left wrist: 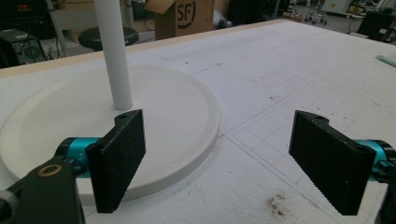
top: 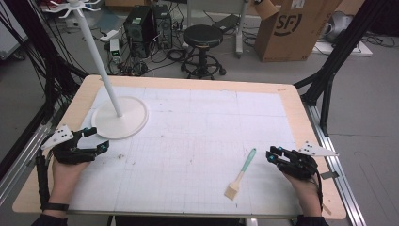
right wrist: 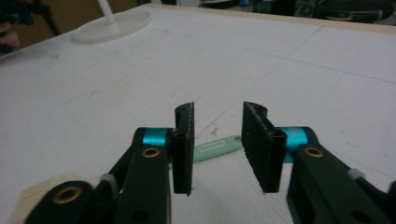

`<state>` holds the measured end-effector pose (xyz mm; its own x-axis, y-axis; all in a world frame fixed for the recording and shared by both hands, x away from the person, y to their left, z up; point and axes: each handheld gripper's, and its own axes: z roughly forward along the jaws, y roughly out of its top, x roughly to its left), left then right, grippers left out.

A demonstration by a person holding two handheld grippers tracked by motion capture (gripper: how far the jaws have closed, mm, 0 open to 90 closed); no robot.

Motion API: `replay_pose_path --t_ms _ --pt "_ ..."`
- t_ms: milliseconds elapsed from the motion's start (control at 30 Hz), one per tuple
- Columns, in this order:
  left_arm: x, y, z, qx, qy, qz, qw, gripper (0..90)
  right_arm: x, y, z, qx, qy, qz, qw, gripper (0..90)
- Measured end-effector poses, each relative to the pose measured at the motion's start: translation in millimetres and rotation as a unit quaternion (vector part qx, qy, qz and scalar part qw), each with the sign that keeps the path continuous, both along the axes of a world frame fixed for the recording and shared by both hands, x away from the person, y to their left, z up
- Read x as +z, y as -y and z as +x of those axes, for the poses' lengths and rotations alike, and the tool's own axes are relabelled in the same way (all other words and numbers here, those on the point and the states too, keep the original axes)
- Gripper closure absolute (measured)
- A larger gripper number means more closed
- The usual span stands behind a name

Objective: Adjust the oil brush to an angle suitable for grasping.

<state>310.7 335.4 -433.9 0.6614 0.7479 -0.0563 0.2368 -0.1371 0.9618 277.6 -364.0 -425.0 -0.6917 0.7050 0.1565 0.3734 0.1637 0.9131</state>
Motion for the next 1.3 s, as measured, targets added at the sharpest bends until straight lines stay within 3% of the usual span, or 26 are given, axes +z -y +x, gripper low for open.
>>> replay_pose_path --t_ms 33,133,200,267,367,400,533,567,600,633,667,700,767,800,833,867,933,1100,1300 --pt "-0.2 0.1 0.2 0.0 0.0 0.0 1.0 19.3 -0.4 -3.0 -0.2 0.024 0.0 -0.007 0.9997 76.1" --pt "-0.4 0.2 0.5 0.0 0.0 0.0 1.0 19.4 -1.3 -6.3 -0.4 0.049 -0.004 -0.016 0.9987 80.4" --pt "-0.3 0.2 0.4 0.0 0.0 0.0 1.0 19.4 -3.7 -12.3 -0.9 0.084 -0.01 -0.031 0.996 85.4" --pt "-0.1 -0.1 0.2 0.0 0.0 0.0 1.0 19.4 -4.2 -13.9 -1.2 0.093 -0.012 -0.035 0.995 86.6" --pt "0.0 -0.1 0.0 0.001 0.001 -0.002 1.0 19.4 -6.8 -20.9 -1.7 0.126 -0.018 -0.051 0.9905 89.5" --pt "0.0 -0.2 0.0 0.001 0.0 -0.002 1.0 19.4 -8.3 -26.8 -2.3 0.15 -0.02 -0.066 0.9863 89.6" --pt "-0.1 -0.3 0.1 0.0 0.001 0.0 1.0 19.5 -11.4 -36.6 -3.2 0.182 -0.022 -0.094 0.9786 89.7" --pt "0.0 -0.2 0.1 0.0 0.0 0.0 1.0 19.5 -11.4 -36.6 -3.2 0.182 -0.022 -0.094 0.9786 89.7" --pt "0.0 -0.2 0.1 0.0 0.001 0.0 1.0 19.5 -12.3 -39.2 -3.7 0.189 -0.026 -0.1 0.9765 89.8" --pt "0.0 -0.2 0.0 0.0 0.001 0.0 1.0 19.4 -13.3 -41.9 -3.9 0.198 -0.027 -0.107 0.974 89.8" --pt "0.0 -0.2 0.0 0.001 0.001 -0.002 1.0 19.4 -14.9 -47.6 -4.0 0.212 -0.028 -0.123 0.9692 90.0" --pt "0.1 -0.4 0.0 0.001 0.001 -0.002 1.0 19.4 -14.9 -47.6 -4.0 0.212 -0.028 -0.123 0.9692 90.0" --pt "0.2 -0.5 -0.2 0.001 0.001 -0.002 1.0 19.4 -16.6 -53.7 -4.1 0.222 -0.026 -0.138 0.9648 89.9" --pt "0.2 -0.6 -0.1 0.001 0.001 -0.002 1.0 19.4 -17.9 -59.1 -4.3 0.233 -0.027 -0.15 0.9605 90.0" --pt "0.1 -0.6 0.0 0.001 0.001 -0.002 1.0 19.4 -17.9 -59.1 -4.3 0.233 -0.027 -0.15 0.9605 90.0" --pt "0.1 -0.6 0.0 0.001 0.0 -0.001 1.0 19.4 -19.0 -63.7 -3.9 0.239 -0.028 -0.159 0.9575 90.0" --pt "0.0 -0.2 0.0 0.0 0.001 -0.002 1.0 19.5 -20.3 -67.7 -4.3 0.246 -0.035 -0.162 0.955 90.0" --pt "0.1 0.0 -0.2 0.0 0.001 -0.001 1.0 19.5 -21.6 -75.9 -3.3 0.25 -0.029 -0.17 0.9527 90.0" --pt "0.3 0.4 -0.3 0.001 0.001 -0.004 1.0 19.5 -21.1 -84.0 -1.3 0.24 -0.036 -0.171 0.9548 90.0"
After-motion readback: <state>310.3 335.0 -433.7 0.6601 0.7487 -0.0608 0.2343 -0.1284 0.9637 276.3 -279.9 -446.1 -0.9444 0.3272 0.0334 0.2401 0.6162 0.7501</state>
